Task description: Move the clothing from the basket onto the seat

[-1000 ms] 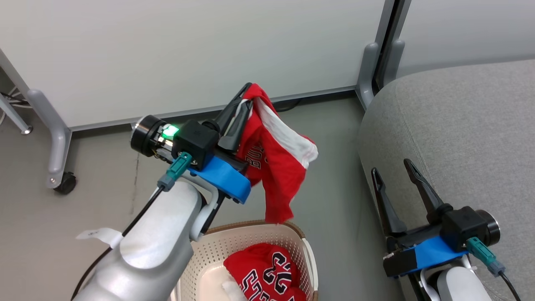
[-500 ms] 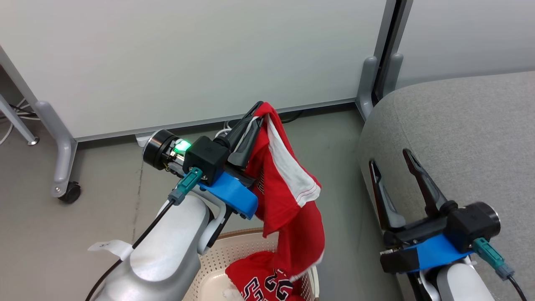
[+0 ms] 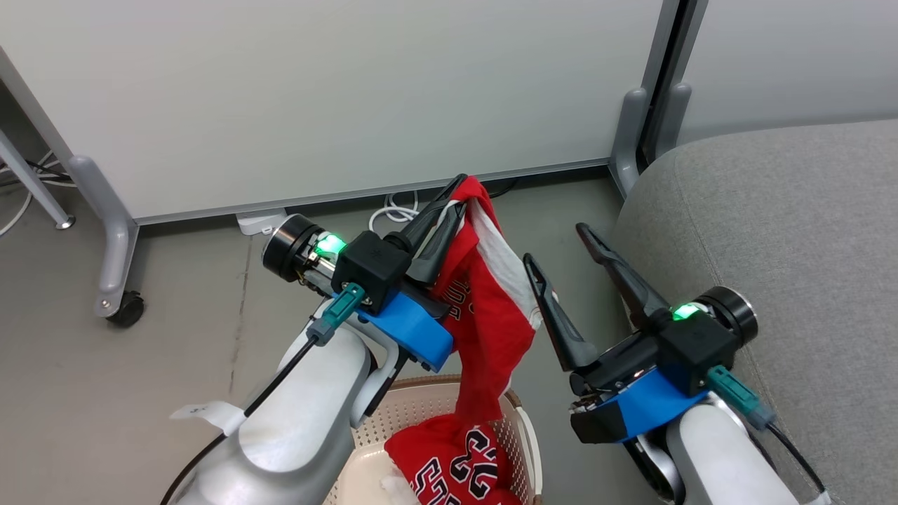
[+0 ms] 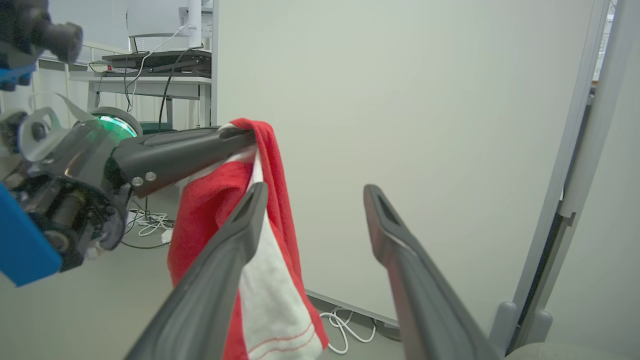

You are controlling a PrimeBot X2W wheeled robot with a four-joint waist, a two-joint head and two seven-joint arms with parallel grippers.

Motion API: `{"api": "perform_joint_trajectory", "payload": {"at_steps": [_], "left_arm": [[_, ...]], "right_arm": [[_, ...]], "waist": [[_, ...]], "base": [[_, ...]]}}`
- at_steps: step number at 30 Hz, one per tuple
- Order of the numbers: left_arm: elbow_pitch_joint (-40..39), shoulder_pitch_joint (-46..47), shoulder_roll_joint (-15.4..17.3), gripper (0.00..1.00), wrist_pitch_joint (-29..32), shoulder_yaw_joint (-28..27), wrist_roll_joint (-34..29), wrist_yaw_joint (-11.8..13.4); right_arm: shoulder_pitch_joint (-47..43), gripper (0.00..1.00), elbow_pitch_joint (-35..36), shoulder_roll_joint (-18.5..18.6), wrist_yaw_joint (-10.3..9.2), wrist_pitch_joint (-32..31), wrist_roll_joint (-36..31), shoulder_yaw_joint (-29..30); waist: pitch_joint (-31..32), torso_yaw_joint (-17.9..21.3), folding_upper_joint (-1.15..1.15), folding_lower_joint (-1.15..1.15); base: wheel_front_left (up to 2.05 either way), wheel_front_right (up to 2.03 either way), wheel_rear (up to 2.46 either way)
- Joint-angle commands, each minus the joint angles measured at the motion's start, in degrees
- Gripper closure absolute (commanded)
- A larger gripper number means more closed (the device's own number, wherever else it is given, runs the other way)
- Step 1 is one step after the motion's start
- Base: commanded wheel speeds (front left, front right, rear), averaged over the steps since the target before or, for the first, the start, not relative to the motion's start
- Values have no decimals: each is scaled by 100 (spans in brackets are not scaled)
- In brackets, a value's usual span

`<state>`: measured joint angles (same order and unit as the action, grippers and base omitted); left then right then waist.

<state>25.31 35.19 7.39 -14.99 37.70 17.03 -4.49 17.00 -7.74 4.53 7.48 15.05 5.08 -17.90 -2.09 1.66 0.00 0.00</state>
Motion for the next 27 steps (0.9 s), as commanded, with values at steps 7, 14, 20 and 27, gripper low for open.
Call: {"api": "perform_joint_trajectory", "payload": {"at_steps": [7, 14, 20, 27], "left_arm": [[2, 157, -162, 100, -29, 132, -148, -98], [-36, 188, -274, 100, -29, 301, -203, -147], [-78, 161, -344, 100, -29, 412, -221, -181], [-53, 123, -370, 100, -29, 408, -246, -203]], "right_arm": [[608, 0, -953, -42, 3, 20, -168, -448], [927, 0, -1732, -105, 3, 19, -149, -564], [1111, 100, -2248, -140, 3, 20, 92, -717], [1164, 100, -2324, -160, 3, 20, 207, -714]], "waist": [[-197, -159, 0, 0], [-240, -268, 0, 0], [-225, -342, 0, 0], [-232, -333, 0, 0]], "base": [[0, 0, 0], [0, 0, 0], [0, 0, 0], [0, 0, 0]]}}
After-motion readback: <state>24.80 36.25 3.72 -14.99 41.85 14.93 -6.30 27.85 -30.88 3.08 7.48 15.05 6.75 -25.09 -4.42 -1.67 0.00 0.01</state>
